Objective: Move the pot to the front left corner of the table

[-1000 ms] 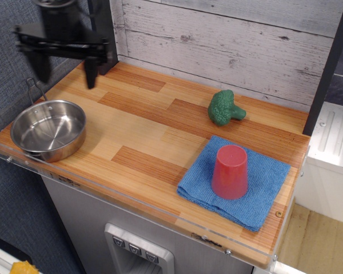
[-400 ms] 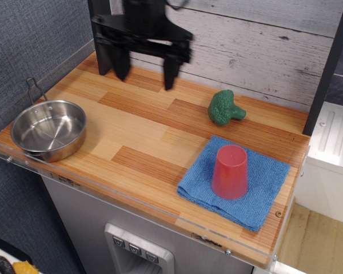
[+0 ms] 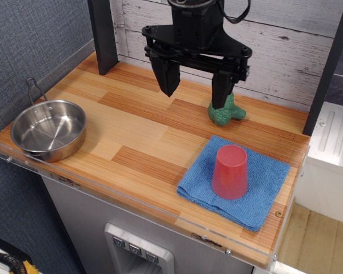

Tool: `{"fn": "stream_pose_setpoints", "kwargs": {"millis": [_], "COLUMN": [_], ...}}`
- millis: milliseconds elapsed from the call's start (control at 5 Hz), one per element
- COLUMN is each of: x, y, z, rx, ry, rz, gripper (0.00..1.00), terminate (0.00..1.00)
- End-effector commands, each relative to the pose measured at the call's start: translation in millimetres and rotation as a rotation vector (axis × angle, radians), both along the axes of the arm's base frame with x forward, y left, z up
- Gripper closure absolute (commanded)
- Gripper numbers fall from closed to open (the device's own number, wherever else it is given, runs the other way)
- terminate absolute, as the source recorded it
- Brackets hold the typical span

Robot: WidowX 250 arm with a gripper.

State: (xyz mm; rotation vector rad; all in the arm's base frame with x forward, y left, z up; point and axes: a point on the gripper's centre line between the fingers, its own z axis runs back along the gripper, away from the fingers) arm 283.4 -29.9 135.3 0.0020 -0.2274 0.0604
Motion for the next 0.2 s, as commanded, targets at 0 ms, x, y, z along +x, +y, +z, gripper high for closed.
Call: {"fn": "stream_pose_setpoints", "kwargs": {"millis": [0], "x": [-0.6], "y": [-9.9], "z": [17.1], "rx": [-0.002], "ry": [-0.037], "rz": [-0.010], "gripper": [0.00], "terminate": [1.00]}}
